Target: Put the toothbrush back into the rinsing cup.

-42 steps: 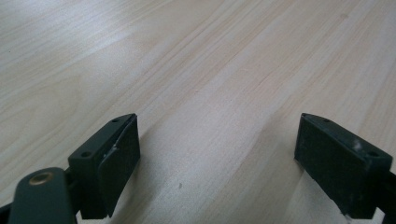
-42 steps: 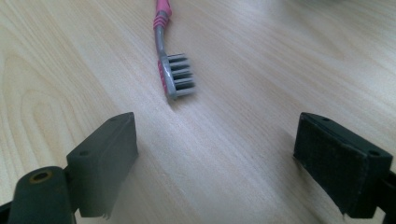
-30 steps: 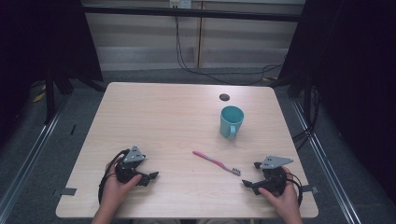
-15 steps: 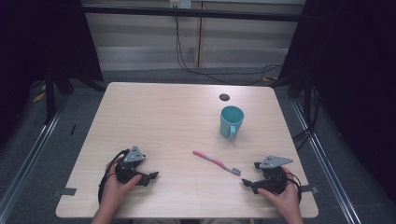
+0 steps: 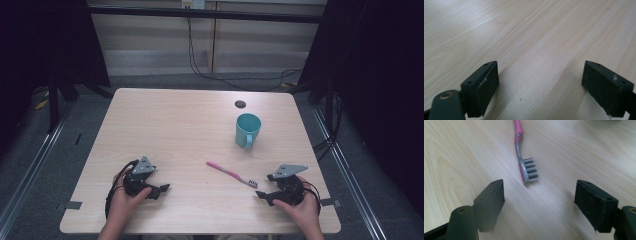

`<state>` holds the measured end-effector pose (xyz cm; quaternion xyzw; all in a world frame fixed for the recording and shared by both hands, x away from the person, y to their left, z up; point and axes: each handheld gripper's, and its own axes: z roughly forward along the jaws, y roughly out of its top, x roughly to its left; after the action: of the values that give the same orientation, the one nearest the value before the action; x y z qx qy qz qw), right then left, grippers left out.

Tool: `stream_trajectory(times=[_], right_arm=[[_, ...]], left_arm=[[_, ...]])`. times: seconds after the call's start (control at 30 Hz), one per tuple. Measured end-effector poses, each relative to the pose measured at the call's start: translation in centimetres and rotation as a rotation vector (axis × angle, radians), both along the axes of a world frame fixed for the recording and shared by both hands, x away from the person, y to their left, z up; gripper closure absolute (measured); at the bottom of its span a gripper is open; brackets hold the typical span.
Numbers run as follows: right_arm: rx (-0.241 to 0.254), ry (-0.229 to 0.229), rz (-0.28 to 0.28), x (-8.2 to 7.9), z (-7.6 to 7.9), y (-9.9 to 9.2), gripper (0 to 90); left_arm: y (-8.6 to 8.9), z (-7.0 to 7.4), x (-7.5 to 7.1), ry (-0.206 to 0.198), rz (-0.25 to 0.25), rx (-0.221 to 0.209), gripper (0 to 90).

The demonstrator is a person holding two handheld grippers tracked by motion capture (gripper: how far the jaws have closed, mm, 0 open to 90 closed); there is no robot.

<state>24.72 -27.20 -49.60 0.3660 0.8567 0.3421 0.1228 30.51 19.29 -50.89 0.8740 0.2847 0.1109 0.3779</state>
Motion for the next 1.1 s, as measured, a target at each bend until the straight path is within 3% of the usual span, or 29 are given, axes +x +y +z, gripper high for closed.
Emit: stream_trajectory(times=[0.33, 0.53, 0.63, 0.8, 1.1], right_arm=[[-0.063, 0.034, 0.052, 1.1, 1.7, 1.8, 27.6], [-0.117, 0.074, 0.095, 2.1, 2.1, 3.2, 31.5], [-0.124, 0.081, 0.090, 2.4, 2.3, 3.6, 31.6], [-0.179, 0.094, 0.124, 3.4, 2.4, 5.1, 34.7], [-0.213, 0.136, 0.147, 4.4, 2.3, 6.4, 41.5]], left_arm=[[0.0, 0.0, 0.0, 0.000, 0.000, 0.000, 13.9], [0.0, 0.0, 0.0, 0.000, 0.000, 0.000, 13.9], [0.0, 0.0, 0.0, 0.000, 0.000, 0.000, 13.9], [0.0, 0.0, 0.0, 0.000, 0.001, -0.001, 13.9], [0.0, 0.0, 0.0, 0.000, 0.000, 0.000, 13.9]])
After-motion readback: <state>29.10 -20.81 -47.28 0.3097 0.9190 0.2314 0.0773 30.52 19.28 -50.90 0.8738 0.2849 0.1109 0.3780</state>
